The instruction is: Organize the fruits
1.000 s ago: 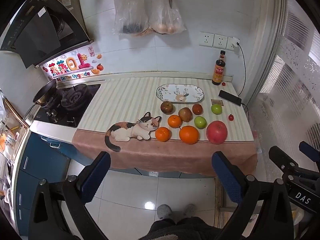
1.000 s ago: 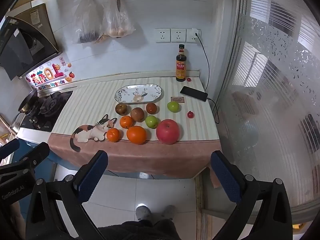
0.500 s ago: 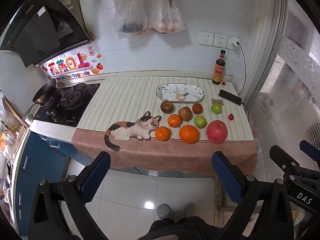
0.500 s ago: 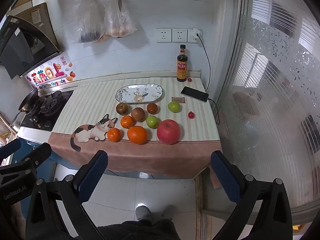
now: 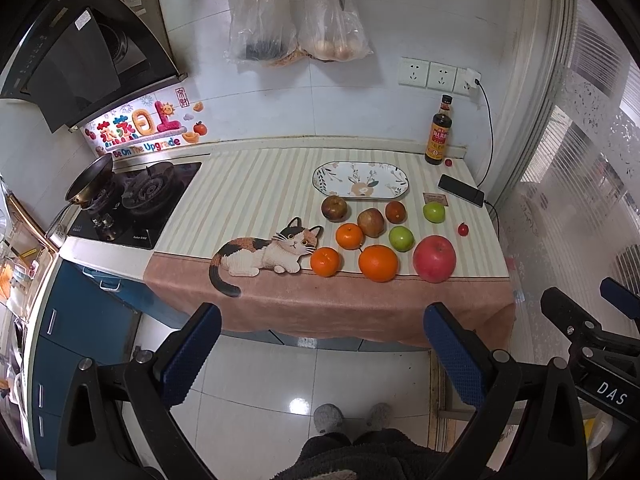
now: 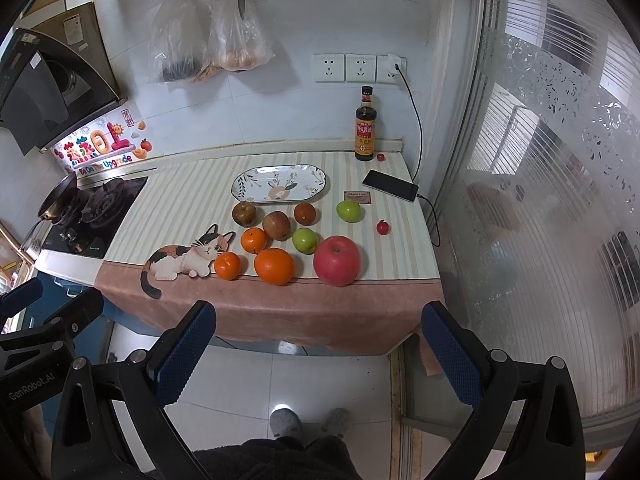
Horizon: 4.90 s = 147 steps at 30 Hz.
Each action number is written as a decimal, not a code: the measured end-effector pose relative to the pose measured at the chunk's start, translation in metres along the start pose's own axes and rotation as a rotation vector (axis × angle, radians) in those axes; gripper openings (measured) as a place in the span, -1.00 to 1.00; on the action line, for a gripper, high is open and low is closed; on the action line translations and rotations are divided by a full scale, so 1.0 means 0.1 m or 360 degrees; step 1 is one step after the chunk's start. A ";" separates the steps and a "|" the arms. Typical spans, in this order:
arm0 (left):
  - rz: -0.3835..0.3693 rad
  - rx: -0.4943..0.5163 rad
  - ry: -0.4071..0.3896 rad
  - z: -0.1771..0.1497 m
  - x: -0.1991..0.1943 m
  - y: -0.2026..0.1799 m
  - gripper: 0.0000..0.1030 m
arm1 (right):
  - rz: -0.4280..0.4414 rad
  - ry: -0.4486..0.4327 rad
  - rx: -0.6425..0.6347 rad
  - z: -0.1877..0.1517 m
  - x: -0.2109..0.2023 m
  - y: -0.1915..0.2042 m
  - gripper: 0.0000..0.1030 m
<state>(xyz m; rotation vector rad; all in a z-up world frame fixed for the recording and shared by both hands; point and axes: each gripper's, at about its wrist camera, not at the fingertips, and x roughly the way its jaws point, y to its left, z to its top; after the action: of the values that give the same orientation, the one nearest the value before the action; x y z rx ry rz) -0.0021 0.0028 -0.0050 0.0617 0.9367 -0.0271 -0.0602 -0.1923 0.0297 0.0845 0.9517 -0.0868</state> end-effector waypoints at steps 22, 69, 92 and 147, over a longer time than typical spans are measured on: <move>0.0004 -0.0001 0.0002 -0.01 0.00 0.00 1.00 | -0.0008 -0.0002 -0.0002 -0.03 0.00 -0.03 1.00; 0.0031 -0.0029 -0.0112 0.08 0.18 0.09 1.00 | 0.0132 -0.0032 0.0155 0.13 0.19 -0.06 1.00; -0.0464 -0.0462 0.1141 0.36 3.76 -0.37 0.79 | 0.0111 0.0556 0.0380 0.52 3.22 -0.76 1.00; -0.0516 0.0015 0.0921 1.44 3.83 -1.22 0.51 | 0.0482 0.0983 0.0260 1.07 4.44 -0.72 0.92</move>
<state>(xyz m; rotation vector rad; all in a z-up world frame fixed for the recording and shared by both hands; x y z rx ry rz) 0.3343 -0.1270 -0.2332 -0.0799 1.5175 -0.3280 0.2746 -0.2919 -0.2727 0.4228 1.5353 0.1517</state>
